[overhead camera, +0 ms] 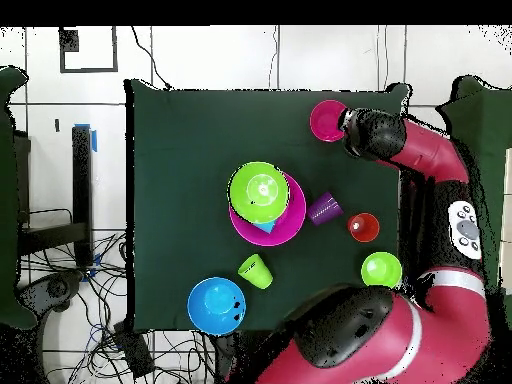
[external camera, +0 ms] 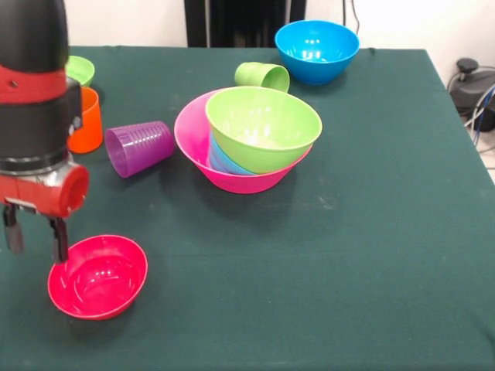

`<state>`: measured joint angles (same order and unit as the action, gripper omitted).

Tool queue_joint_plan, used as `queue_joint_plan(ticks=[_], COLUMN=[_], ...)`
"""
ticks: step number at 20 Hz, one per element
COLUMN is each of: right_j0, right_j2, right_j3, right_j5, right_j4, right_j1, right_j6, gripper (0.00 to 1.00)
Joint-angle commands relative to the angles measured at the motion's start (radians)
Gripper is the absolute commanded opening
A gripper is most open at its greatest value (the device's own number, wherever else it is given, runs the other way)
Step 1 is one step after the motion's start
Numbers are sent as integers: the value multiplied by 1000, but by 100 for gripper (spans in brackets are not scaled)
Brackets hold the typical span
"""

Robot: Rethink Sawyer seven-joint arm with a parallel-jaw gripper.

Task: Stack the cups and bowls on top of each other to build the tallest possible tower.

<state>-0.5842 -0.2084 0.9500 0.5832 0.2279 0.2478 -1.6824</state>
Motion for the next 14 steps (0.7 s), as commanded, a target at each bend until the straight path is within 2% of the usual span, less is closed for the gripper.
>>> queue_joint_plan(ticks=[1, 6, 10, 12, 14], right_j0=[87, 127, 125, 119, 100], right_j2=[73, 119, 112, 103, 64], right_j3=[-98, -129, -145, -154, -190], right_j5=[103, 98, 77, 82, 138], right_j4=[-34, -62, -67, -60, -52], right_j1=[-96, -116, -132, -133, -145], right_j6=[-261, -321, -296, -262, -153], gripper=[100, 100, 100, 100, 100])
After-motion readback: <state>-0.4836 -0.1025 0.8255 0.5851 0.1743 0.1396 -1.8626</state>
